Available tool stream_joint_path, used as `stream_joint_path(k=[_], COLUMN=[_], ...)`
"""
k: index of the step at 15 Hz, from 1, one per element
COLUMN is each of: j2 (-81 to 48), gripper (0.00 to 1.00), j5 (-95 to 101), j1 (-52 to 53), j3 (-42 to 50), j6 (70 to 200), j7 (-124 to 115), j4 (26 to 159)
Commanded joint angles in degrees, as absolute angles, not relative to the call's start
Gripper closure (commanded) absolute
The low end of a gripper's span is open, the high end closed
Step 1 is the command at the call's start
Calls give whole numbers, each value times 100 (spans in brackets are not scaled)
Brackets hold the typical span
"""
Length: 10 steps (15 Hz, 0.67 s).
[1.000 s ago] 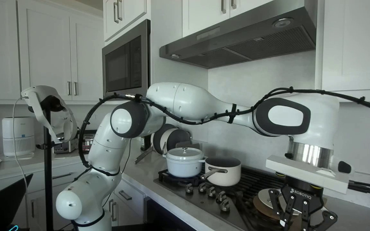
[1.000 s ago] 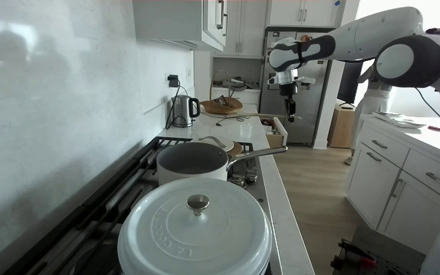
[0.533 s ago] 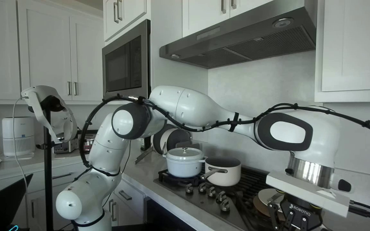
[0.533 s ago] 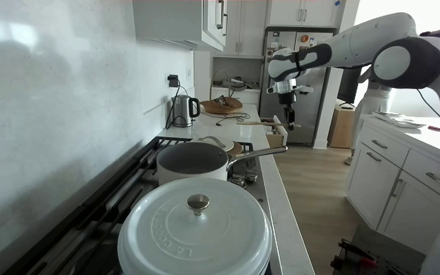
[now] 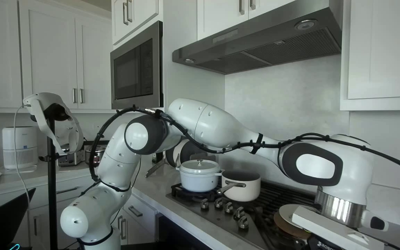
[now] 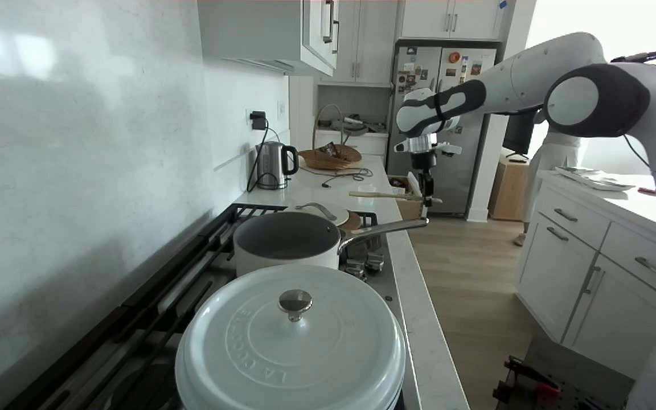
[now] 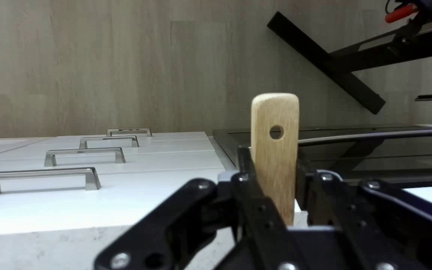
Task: Use the wooden spoon to mix inside the pot
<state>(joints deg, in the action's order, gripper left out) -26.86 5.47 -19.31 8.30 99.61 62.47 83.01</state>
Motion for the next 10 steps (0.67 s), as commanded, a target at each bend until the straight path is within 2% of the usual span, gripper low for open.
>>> stream_joint_path(k=[1,10], j2=[-2741,-3129], gripper=[93,93], j5=[392,467], j1=[-1957,-1920], j3=[770,686], j6=[10324,11153], j7=[6102,6129], j4=[8466,8537])
